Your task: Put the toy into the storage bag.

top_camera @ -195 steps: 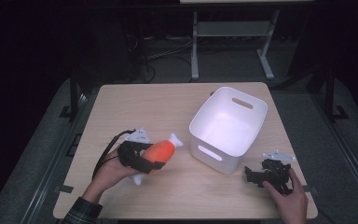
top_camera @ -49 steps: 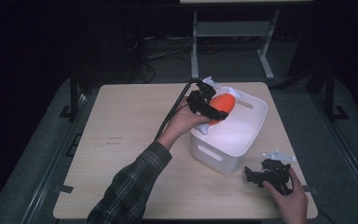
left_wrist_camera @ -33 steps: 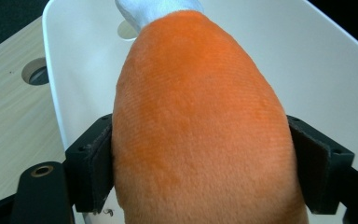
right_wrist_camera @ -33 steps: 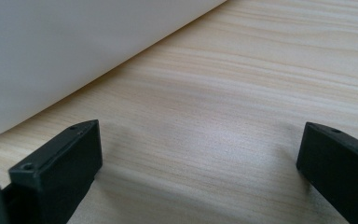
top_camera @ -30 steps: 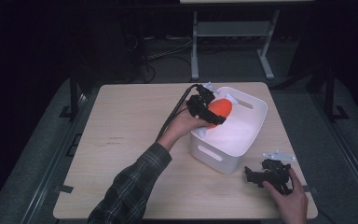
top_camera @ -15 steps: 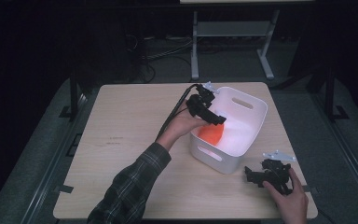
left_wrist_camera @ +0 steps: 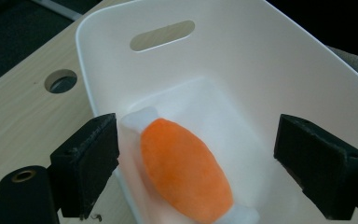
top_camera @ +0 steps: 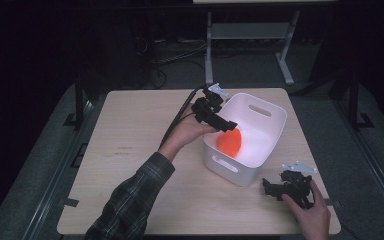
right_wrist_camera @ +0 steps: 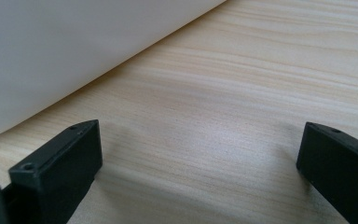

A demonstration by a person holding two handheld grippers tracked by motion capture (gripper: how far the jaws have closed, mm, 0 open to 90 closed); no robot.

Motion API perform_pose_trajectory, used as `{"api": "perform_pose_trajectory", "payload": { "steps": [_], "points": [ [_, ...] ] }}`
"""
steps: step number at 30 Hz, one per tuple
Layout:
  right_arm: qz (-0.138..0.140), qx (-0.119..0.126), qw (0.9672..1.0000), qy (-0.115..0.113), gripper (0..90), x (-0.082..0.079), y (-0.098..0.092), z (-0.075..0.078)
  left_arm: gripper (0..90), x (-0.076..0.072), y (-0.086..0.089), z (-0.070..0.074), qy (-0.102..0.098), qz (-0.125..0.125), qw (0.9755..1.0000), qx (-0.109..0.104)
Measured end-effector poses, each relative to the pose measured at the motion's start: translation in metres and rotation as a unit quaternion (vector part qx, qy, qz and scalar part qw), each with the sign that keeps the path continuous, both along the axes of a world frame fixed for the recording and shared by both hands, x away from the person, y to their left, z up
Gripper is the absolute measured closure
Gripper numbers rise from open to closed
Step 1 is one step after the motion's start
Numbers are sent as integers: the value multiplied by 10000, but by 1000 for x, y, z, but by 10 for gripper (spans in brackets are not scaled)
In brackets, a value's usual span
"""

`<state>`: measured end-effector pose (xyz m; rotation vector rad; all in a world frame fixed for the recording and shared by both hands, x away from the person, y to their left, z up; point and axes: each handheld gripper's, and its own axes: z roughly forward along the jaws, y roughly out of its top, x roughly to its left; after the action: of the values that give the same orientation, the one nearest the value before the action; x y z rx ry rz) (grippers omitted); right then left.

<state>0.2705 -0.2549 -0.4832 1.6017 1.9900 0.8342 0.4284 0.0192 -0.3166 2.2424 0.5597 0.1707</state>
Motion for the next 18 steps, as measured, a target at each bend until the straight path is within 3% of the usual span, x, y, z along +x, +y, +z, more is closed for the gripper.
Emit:
{"api": "perform_pose_trajectory", "payload": {
  "steps": [18],
  "points": [
    [-1, -8, 10000, -5, 0, 0, 0, 0, 134, -12, 55, 3, -141, 209, 9996, -141]
  ]
}}
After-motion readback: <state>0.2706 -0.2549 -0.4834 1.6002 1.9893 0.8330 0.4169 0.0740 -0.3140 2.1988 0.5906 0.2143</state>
